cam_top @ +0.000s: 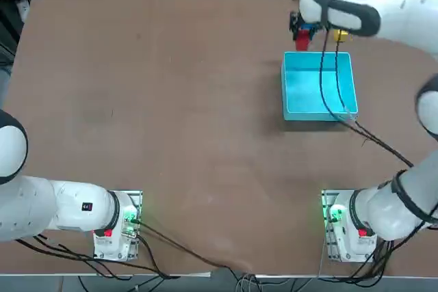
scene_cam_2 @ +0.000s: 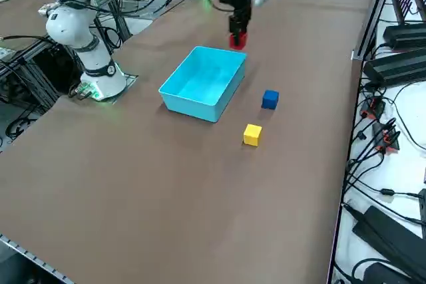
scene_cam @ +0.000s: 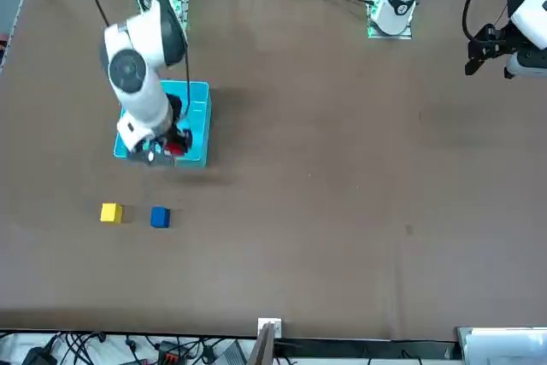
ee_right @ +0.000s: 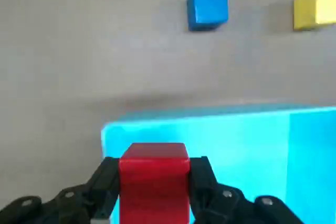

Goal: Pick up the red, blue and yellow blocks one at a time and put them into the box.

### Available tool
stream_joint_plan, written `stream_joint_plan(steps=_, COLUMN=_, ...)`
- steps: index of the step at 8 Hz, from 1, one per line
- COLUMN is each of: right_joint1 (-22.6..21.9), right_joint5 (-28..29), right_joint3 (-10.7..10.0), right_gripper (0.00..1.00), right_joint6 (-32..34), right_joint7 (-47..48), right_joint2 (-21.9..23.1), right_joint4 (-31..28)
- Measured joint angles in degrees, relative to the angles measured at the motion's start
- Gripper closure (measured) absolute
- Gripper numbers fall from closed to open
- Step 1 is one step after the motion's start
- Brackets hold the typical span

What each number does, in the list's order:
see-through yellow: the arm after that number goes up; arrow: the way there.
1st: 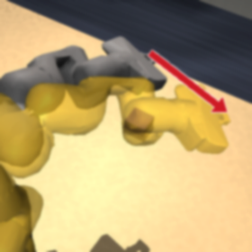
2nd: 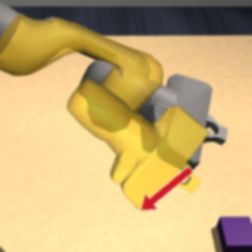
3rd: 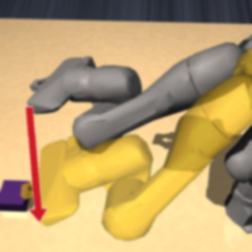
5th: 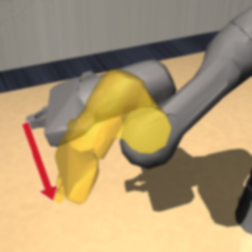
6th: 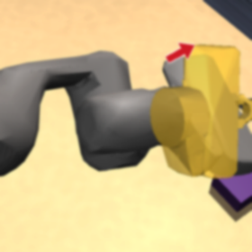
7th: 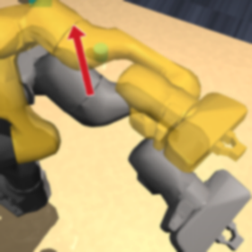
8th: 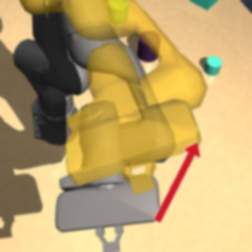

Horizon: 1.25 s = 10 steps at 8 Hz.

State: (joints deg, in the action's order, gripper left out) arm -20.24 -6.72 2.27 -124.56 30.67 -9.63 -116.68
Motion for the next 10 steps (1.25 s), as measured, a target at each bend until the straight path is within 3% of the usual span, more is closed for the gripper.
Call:
stream_joint_plan(steps=2, right_joint1=-0.1, right_joint5=0.0, right_joint3=0.1, right_gripper=0.31, right_joint6=-12.5, right_joint7=0.0, right_joint2=3.6, right_joint4=-13.4)
stream_joint_plan(steps=3, right_joint1=-0.1, right_joint5=0.0, right_joint3=0.2, right_gripper=0.31, right_joint6=-15.3, right_joint7=0.1, right_joint2=3.7, right_joint4=-17.3)
stream_joint_plan(steps=6, right_joint1=-0.1, right_joint5=0.0, right_joint3=0.2, right_gripper=0.31, right_joint6=-22.3, right_joint7=0.2, right_joint2=2.8, right_joint4=-24.1)
stream_joint_plan(steps=8, right_joint1=-0.2, right_joint5=0.0, right_joint3=0.2, right_gripper=0.29, right_joint6=-23.5, right_joint7=0.2, right_joint2=1.9, right_joint4=-25.3)
stream_joint_plan(steps=10, right_joint1=-0.5, right_joint5=0.0, right_joint3=0.3, right_gripper=0.01, right_joint6=-23.2, right_joint7=0.1, right_joint2=2.2, right_joint4=-25.0)
